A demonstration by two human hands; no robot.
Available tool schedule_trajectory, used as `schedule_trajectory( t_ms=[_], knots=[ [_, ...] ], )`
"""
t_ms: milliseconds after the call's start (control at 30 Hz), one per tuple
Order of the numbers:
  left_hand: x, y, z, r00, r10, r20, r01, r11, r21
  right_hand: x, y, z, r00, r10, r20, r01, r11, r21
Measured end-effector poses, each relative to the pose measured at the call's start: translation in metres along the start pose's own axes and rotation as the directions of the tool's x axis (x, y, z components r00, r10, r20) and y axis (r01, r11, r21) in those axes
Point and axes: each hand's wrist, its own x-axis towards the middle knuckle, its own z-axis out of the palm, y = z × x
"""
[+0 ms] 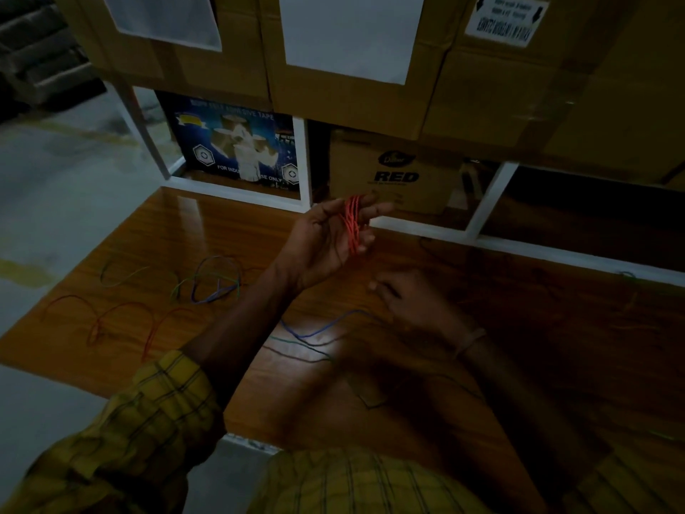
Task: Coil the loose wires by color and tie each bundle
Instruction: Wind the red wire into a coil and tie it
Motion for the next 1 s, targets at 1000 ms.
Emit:
schedule_trajectory(
  t_ms=[1000],
  knots=[
    [-0.015, -0.005, 0.01, 0.979, -0.18, 0.096, 0.127, 0.908, 0.399, 0.054, 0.025, -0.083, 0.902, 0.269, -0.338, -0.087, 0.879, 0.468]
  ],
)
